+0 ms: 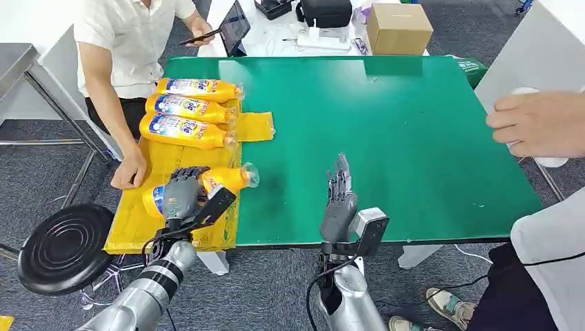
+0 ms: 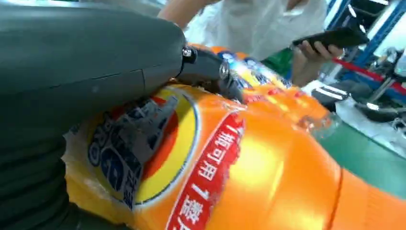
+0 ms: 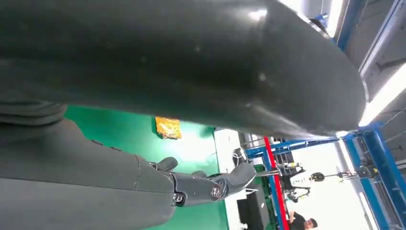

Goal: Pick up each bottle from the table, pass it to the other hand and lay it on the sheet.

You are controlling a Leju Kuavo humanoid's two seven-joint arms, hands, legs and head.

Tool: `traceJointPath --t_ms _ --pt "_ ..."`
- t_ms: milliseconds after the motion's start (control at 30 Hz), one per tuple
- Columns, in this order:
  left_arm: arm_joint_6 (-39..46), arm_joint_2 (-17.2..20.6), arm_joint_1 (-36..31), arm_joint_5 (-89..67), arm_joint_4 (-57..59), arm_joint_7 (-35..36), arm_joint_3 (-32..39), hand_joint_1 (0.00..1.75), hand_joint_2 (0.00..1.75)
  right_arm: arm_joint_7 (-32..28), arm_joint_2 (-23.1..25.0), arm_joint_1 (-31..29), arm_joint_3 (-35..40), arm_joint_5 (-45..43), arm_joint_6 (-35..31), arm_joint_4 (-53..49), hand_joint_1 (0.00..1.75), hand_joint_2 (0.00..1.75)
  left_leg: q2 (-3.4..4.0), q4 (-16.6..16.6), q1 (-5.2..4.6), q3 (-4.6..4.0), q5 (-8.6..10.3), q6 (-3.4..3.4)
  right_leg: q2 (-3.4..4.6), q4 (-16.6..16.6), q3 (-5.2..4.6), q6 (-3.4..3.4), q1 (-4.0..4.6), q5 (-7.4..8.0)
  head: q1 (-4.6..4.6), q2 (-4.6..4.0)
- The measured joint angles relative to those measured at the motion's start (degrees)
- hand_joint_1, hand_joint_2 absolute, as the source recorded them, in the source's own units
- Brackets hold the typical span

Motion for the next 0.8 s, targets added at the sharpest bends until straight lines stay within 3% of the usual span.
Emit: traceJointPath --t_ms 400,800 --pt "-11.07 0.22 -4.35 -6.55 5.95 6.55 -2.57 0.0 1.75 0.0 0.13 -0.08 -0.22 -0.39 0.07 1.14 0.0 0.0 0.02 0.0 0.0 0.07 0.0 0.0 0.01 0.01 0.08 0.0 0.0 0.0 0.0 0.0" --pt "-12.87 0.66 -4.92 -8.41 7.53 7.08 -6.08 0.0 1.75 -0.07 0.13 -0.34 -0.5 -0.15 0.07 2.23 0.0 0.0 -0.01 0.0 0.0 0.09 0.0 0.0 -0.01 0.0 0.12 0.0 0.0 0.0 0.0 0.0"
